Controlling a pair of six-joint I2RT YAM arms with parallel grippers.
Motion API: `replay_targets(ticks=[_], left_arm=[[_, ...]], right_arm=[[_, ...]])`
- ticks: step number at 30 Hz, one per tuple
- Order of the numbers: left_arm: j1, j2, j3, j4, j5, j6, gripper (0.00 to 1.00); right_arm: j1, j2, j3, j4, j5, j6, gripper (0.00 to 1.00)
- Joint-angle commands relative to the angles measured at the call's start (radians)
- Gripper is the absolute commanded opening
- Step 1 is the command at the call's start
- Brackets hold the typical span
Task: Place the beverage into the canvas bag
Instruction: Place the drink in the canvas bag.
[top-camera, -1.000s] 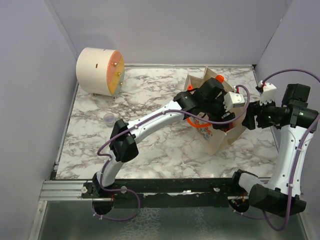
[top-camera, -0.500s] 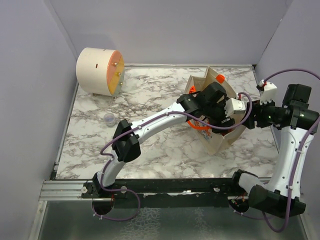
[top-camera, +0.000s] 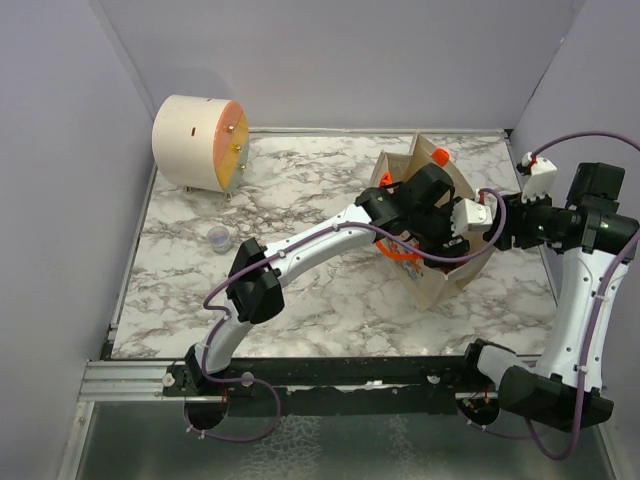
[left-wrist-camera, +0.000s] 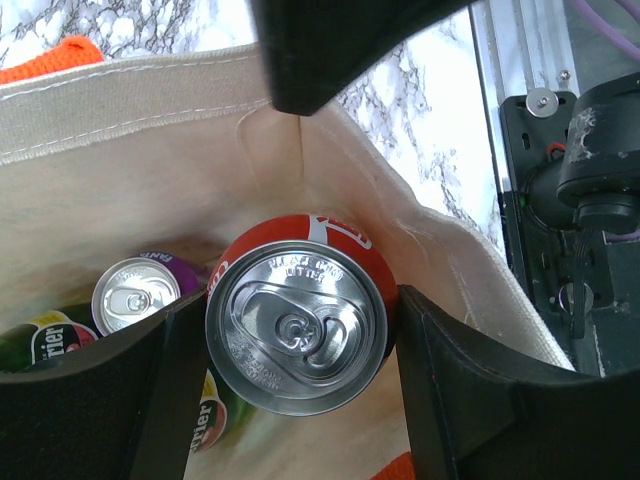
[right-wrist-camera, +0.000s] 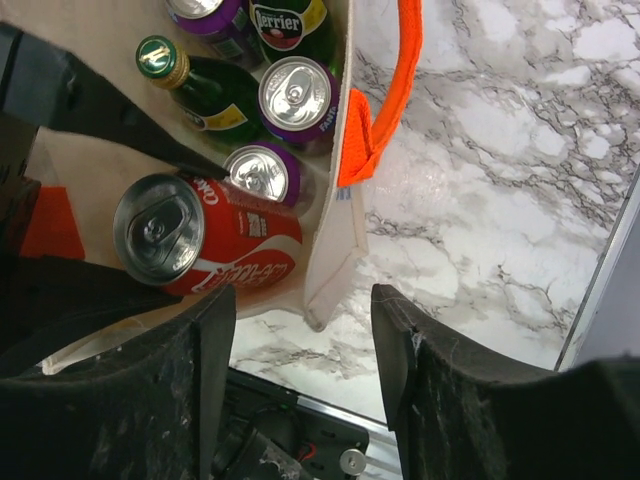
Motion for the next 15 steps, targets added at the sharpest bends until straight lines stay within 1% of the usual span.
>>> replay_targets(ticks=[1,8,12,15], left_arm=[[-0.025,-0.009,0.064,0.002,0.134,0.026,0.0],[-0.025,-0.035,0.12,0.013,0.18,0.005,0.0],[-0.025,-0.046,0.103,-0.001,0.224,-0.009,0.0],[-0.026,-0.05,0.075,-0.022,0.232,-0.01,0.0]], right_arm=[[-0.006,0.018,-0.016,0.06,-0.038,0.014,0.54],[-0.006,0.02,-0.06,0.07,-0.024,-0.004,0.44],[-0.006,0.016,-0.073,0.076,-0.018,-0.008,0.4],[-0.006,0.017,-0.072,0.086,-0.015,-0.007,0.37]])
